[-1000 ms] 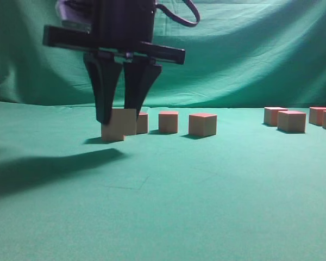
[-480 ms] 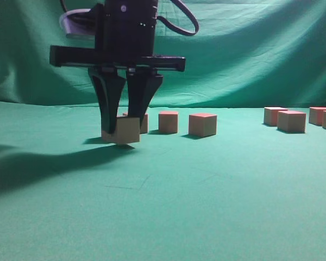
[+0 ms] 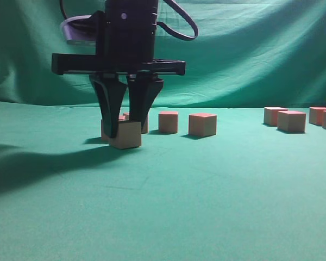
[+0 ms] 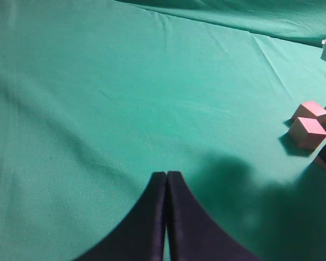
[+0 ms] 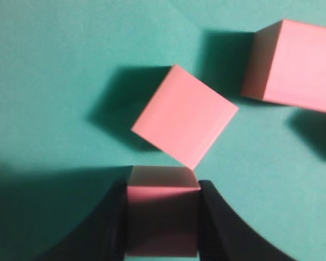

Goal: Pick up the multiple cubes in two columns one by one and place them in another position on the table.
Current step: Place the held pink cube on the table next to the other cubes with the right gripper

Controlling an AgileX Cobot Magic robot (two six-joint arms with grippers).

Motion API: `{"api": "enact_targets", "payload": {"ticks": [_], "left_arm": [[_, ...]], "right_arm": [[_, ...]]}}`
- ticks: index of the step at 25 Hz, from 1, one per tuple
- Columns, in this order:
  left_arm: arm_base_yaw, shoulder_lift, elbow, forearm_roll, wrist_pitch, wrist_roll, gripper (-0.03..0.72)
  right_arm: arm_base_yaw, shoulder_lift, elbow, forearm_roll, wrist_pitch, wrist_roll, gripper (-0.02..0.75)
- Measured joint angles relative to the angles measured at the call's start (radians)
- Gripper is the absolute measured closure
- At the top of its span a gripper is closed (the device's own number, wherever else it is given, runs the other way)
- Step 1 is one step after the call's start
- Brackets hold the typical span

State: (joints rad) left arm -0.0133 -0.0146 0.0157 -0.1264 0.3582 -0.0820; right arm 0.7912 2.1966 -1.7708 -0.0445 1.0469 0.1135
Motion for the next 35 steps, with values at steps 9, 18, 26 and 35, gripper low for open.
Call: {"api": "enact_targets", "payload": {"ticks": [9, 18, 26, 35], "left_arm": [[0.000, 0.000, 0.000, 0.000, 0.000, 0.000, 0.688], [0.000, 0.000, 0.000, 0.000, 0.000, 0.000, 0.688], [0.000, 0.000, 0.000, 0.000, 0.000, 0.000, 0.688], [0.000, 0.000, 0.000, 0.000, 0.000, 0.000, 0.688]], "right_arm": [[0.000, 0.002, 0.000, -0.002, -0.005, 0.000, 0.423], [0.000, 0.005, -0.060, -0.002, 0.065, 0.000, 0.101], [0.000, -0.031, -0.290, -0.034, 0.182, -0.047, 0.076], [-0.097, -0.311, -0.299, -0.151, 0.201, 0.002, 0.076]]}}
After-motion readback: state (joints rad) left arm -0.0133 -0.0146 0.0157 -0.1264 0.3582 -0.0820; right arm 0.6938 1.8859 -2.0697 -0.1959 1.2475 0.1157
